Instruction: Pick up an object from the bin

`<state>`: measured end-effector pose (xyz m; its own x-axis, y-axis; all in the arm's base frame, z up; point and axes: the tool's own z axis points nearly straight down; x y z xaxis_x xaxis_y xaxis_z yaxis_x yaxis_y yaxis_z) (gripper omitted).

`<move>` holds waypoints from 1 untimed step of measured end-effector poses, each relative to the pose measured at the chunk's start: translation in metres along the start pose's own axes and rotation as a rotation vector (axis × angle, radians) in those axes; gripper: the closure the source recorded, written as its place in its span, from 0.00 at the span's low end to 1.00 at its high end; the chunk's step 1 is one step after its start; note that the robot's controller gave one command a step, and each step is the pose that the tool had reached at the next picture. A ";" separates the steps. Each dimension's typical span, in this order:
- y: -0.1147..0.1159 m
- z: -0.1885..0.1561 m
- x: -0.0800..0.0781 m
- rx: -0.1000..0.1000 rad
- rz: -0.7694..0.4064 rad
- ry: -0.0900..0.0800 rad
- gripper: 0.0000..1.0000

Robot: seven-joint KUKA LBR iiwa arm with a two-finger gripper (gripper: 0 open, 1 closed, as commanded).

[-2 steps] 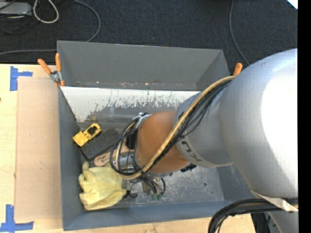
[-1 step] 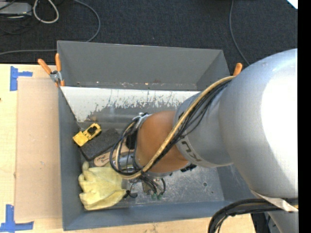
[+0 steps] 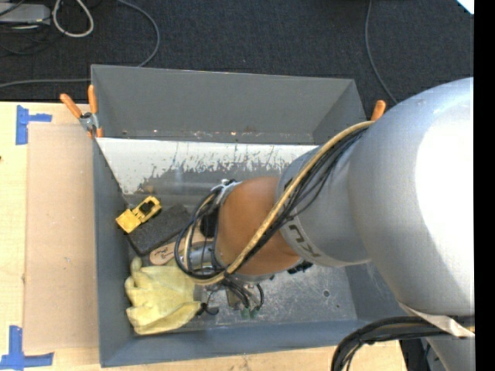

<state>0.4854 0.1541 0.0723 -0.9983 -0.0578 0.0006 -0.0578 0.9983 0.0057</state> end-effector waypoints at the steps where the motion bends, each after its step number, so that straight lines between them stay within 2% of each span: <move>1: 0.000 0.000 0.000 0.000 0.001 0.000 1.00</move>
Offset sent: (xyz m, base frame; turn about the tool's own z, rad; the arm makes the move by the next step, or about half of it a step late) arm 0.0000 0.0000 0.0000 0.0000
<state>0.4854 0.1541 0.0723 -0.9984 -0.0570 0.0006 -0.0570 0.9984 0.0057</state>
